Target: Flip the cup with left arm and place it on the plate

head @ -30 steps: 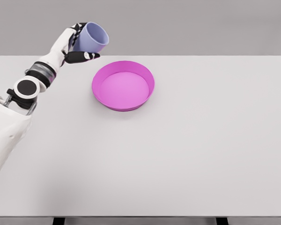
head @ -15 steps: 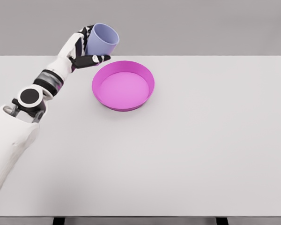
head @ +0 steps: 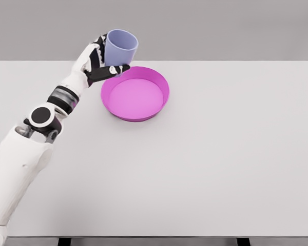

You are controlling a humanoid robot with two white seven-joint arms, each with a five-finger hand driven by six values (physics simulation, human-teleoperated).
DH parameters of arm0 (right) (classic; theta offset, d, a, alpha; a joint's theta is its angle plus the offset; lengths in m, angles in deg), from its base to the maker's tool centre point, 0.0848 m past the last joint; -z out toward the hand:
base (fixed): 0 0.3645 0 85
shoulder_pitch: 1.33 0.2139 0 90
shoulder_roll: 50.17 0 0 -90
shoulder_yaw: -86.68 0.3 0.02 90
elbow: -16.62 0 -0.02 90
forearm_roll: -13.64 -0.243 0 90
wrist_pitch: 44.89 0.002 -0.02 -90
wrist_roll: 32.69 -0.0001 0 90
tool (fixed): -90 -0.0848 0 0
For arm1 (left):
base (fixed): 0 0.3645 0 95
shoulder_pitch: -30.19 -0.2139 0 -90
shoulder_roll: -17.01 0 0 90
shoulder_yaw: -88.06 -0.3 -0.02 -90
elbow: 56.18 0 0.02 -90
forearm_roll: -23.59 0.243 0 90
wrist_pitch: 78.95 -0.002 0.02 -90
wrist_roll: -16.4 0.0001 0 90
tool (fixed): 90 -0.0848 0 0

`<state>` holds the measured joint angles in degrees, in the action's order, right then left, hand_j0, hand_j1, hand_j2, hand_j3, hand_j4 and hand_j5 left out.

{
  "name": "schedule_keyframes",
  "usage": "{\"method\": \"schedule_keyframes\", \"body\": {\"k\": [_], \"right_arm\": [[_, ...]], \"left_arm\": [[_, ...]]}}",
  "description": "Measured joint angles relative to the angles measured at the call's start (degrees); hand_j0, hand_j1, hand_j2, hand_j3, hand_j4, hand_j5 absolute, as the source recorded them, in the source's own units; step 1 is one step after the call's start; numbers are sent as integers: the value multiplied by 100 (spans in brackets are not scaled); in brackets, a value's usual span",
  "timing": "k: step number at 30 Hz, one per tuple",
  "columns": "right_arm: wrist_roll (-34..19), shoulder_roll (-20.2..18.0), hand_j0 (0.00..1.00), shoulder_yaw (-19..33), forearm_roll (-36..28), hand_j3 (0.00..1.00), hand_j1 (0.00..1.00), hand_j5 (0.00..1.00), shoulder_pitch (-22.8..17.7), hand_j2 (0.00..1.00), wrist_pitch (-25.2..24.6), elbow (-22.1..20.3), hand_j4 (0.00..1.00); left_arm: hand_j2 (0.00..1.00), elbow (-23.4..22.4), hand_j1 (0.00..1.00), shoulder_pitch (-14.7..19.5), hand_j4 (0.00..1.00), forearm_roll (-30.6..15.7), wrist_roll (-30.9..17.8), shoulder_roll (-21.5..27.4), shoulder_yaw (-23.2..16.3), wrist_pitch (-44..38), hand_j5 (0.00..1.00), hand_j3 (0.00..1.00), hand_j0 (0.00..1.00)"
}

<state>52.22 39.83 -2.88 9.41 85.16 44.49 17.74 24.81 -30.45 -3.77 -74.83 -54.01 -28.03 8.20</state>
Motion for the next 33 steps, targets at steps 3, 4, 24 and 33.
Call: {"method": "schedule_keyframes", "body": {"k": [3, 4, 24, 33], "right_arm": [[0, 0, 100, 0, 0, 100, 100, 100, 0, 100, 0, 0, 100], [0, 0, 100, 0, 0, 100, 100, 100, 0, 100, 0, 0, 100], [0, 0, 100, 0, 0, 100, 100, 100, 0, 100, 0, 0, 100], [0, 0, 100, 0, 1, 100, 100, 100, 0, 100, 0, 0, 100]], "left_arm": [[78, 22, 78, -115, 78, -58, -1, -30, 65, 74, 78, 78, 78], [78, 26, 78, -123, 78, -68, 0, -45, 86, 88, 78, 78, 78], [90, 34, 90, -361, 90, -90, 0, -298, 221, 260, 90, 90, 90], [100, 37, 100, -361, 100, -85, 0, -312, 226, 290, 100, 100, 100]]}}
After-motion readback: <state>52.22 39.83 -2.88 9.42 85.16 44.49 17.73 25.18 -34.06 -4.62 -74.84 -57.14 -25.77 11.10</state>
